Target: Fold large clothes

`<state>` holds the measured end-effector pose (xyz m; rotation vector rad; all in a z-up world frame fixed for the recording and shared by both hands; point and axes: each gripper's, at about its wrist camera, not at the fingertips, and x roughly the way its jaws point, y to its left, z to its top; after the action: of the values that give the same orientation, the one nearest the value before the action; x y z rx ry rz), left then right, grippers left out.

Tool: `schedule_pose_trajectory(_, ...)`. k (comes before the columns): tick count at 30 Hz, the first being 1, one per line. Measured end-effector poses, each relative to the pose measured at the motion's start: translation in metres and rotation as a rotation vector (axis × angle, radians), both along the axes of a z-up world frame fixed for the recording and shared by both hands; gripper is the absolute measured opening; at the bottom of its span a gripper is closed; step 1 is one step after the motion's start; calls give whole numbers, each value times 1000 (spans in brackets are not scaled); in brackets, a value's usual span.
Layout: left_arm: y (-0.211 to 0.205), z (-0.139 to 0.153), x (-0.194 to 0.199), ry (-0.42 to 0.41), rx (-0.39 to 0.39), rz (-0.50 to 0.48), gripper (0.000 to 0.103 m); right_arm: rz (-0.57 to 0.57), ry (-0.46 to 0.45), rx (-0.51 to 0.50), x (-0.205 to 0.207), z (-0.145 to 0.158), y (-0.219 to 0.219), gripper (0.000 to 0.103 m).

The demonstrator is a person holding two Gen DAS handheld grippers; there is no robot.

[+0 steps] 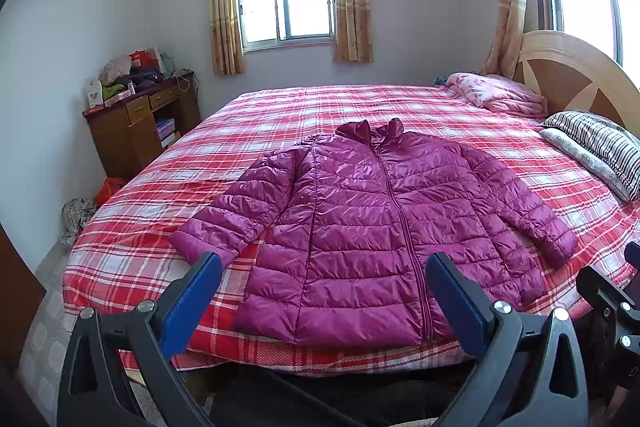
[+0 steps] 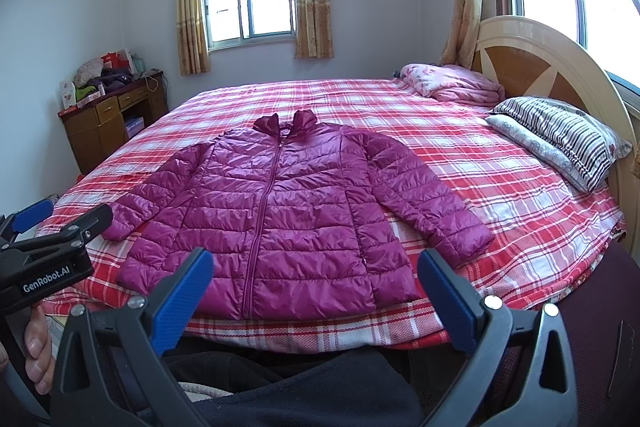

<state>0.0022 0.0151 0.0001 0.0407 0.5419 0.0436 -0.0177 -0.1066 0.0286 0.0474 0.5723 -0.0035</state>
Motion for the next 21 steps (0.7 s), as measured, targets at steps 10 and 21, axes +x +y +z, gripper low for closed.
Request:
schedule_pose_trajectory(10,1,-1,0,-2,-1,0,102,0,2,1,0,0,0,103)
schedule_pose_trajectory(21,2,0,-1,-4,0,0,102,1,6,3,-1,-1,1,103)
